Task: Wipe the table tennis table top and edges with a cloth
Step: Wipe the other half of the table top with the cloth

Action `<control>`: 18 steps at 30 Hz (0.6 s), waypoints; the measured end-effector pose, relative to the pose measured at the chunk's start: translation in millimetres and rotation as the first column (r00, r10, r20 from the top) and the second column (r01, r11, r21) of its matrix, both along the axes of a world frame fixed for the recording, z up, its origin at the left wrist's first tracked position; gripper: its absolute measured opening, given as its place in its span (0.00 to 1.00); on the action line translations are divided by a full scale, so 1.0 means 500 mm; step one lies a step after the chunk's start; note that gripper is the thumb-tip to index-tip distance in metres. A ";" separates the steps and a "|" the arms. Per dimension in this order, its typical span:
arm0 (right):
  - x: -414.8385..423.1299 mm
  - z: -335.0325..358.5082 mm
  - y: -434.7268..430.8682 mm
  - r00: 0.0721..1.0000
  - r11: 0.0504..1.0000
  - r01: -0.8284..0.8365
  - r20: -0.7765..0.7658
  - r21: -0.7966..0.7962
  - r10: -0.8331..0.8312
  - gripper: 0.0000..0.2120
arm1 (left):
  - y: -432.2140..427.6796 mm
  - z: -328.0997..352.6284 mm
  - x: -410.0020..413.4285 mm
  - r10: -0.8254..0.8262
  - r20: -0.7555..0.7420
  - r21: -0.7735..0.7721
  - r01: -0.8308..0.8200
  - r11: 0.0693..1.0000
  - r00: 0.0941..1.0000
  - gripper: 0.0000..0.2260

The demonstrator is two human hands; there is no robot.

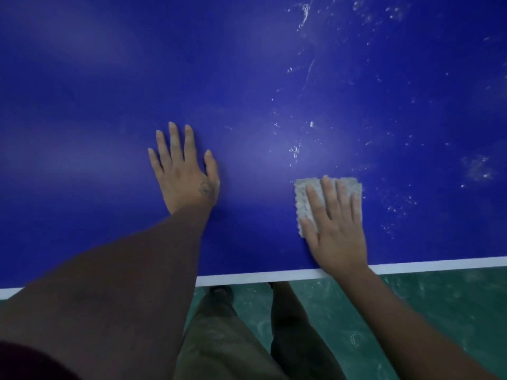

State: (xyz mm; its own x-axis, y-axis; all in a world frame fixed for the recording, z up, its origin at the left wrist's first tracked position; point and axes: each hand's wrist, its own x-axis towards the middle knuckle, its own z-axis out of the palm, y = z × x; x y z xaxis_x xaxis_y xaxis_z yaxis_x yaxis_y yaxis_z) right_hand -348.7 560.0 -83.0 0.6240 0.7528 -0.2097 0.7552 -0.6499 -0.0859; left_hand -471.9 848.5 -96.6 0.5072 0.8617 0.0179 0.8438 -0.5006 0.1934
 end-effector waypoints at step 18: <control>0.147 -0.012 0.115 0.999 0.998 -0.018 0.050 0.058 0.015 0.31 | 0.006 -0.008 0.000 -0.008 0.044 -0.026 0.009 1.000 0.999 0.27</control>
State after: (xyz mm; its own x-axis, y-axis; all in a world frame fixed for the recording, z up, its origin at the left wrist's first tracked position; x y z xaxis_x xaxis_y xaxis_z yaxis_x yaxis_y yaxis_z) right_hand -275.0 617.3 -89.2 0.6201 0.7730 -0.1340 0.7699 -0.6324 -0.0858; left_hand -471.8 851.6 -100.4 0.5136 0.8578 0.0177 0.8301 -0.5020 0.2428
